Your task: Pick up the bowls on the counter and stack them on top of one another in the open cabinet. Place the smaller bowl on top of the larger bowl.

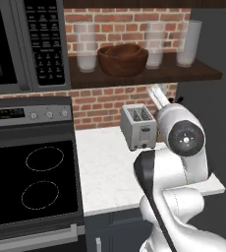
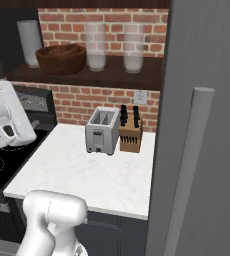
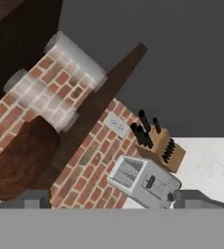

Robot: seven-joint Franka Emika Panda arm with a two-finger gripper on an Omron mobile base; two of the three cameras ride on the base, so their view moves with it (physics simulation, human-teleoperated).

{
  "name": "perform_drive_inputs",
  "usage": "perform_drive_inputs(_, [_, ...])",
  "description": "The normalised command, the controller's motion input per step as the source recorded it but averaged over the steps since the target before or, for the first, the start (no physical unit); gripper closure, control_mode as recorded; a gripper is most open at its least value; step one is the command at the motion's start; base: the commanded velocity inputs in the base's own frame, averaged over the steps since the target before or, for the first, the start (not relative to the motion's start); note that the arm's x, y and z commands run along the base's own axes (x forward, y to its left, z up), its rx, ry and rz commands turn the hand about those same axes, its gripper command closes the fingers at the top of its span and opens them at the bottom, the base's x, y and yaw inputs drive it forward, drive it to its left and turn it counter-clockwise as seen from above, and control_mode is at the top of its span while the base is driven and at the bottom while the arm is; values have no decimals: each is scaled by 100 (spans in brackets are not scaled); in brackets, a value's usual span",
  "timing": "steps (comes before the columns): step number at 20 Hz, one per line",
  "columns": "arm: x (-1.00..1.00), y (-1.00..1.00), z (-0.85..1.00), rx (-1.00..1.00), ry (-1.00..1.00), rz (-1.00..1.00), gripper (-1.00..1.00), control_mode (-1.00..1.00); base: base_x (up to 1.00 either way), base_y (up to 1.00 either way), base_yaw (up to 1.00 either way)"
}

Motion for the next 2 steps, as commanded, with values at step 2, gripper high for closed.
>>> perform_drive_inputs(2, [-100, -82, -89, 0, -25, 0, -100, -100, 0, 0, 0])
